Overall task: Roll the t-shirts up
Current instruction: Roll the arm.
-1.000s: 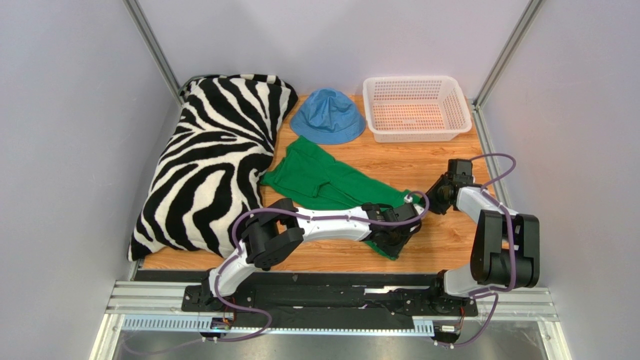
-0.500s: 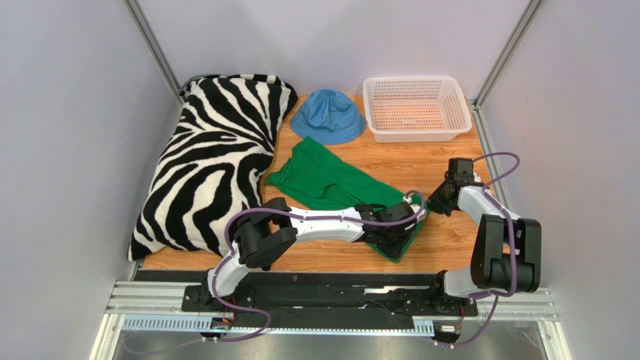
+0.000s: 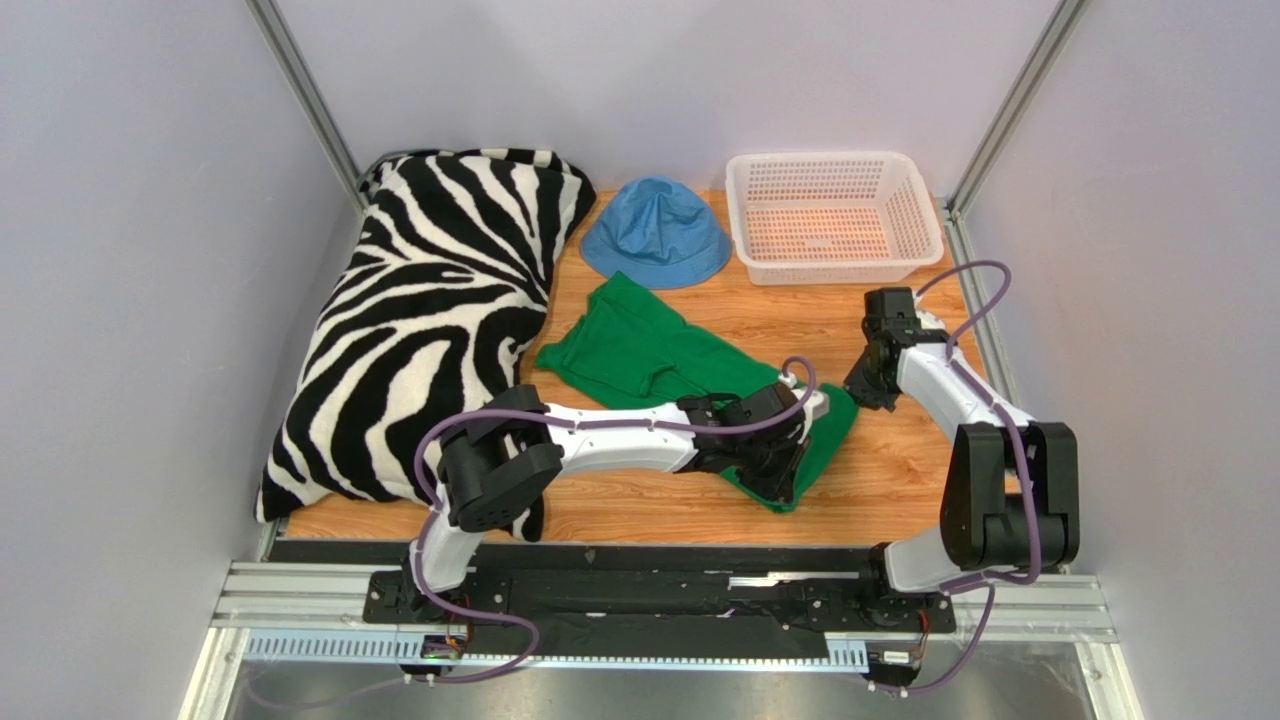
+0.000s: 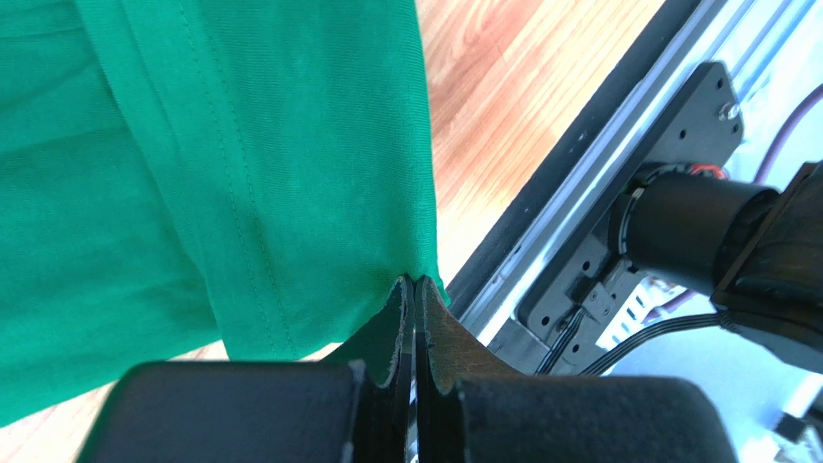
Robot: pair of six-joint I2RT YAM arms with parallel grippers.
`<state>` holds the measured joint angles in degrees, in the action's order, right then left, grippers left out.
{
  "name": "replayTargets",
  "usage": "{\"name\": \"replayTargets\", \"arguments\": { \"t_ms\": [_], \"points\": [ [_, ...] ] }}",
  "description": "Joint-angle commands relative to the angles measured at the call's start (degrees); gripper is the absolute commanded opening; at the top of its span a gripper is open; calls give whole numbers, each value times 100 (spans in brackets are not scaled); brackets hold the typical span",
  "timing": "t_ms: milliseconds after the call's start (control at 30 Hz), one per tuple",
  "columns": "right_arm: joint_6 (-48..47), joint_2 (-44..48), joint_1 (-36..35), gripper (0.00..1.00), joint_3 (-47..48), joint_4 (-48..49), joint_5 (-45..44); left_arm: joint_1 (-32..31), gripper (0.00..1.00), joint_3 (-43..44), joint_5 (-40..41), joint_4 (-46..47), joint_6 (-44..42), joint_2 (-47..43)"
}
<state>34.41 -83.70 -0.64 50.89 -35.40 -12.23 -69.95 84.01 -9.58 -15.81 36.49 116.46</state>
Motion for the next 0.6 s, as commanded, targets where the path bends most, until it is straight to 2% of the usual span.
{"name": "replayTargets", "arguments": {
  "t_ms": [0,567],
  "points": [
    [-14,-225,-330,1,465,-213,-649,113,0,-200,-333,386,244,-326],
    [-128,-314,-252,2,290,-178,-843,8,0,-130,-966,948,622,157]
  ]
}}
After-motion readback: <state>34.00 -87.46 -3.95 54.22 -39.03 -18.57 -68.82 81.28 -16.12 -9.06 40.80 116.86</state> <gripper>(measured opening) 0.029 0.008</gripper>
